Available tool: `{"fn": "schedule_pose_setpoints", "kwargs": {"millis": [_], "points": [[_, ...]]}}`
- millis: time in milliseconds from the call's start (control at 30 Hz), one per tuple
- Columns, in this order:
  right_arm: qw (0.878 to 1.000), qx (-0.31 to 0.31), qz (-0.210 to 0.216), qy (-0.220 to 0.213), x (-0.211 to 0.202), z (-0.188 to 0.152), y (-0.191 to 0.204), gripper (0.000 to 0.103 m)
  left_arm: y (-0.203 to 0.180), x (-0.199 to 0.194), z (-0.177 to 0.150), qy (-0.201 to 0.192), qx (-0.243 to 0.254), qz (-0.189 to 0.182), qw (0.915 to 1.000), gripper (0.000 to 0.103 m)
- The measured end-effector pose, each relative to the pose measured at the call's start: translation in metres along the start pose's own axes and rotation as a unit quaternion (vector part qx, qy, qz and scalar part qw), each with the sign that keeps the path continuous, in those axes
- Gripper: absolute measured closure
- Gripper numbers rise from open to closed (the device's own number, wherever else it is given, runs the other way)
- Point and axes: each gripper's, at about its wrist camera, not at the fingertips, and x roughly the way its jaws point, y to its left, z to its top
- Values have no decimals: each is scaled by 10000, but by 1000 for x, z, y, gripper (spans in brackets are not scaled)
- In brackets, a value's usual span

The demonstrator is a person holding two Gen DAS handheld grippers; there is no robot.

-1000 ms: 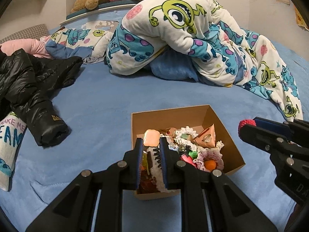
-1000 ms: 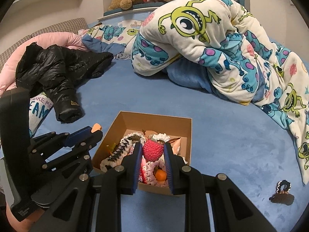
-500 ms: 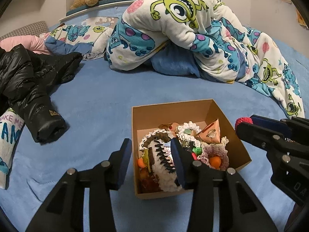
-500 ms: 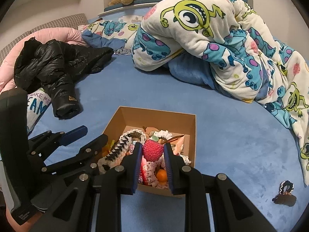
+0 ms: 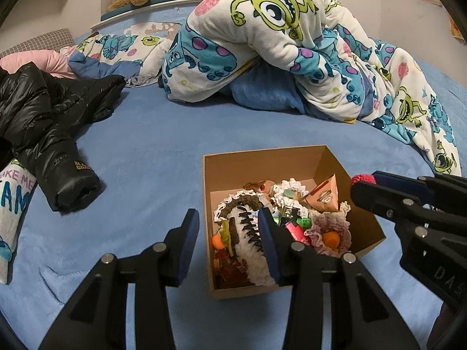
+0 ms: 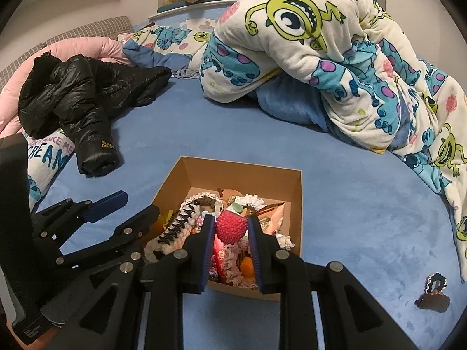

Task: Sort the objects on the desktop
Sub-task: 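Open the left tool to drop the orange cube while the right tool releases the red pompom into the box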

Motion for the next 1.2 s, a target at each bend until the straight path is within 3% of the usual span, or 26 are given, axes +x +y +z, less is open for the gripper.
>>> {"fn": "schedule_pose_setpoints", "kwargs": {"millis": [300, 433, 667, 1200], "points": [[10000, 53, -31, 74, 6, -5, -4, 79, 1, 1, -5, 32, -19, 7, 10000, 60], [9999, 96, -31, 82, 7, -8, -6, 67, 1, 2, -6, 39, -9, 19, 10000, 60], [9998, 157, -3, 74, 5, -12, -11, 67, -5, 1, -7, 51, 24, 32, 10000, 60], [9985, 527, -101, -119, -49, -34, -66, 67, -69, -25, 2, -14, 353, -176, 9992, 60]]}}
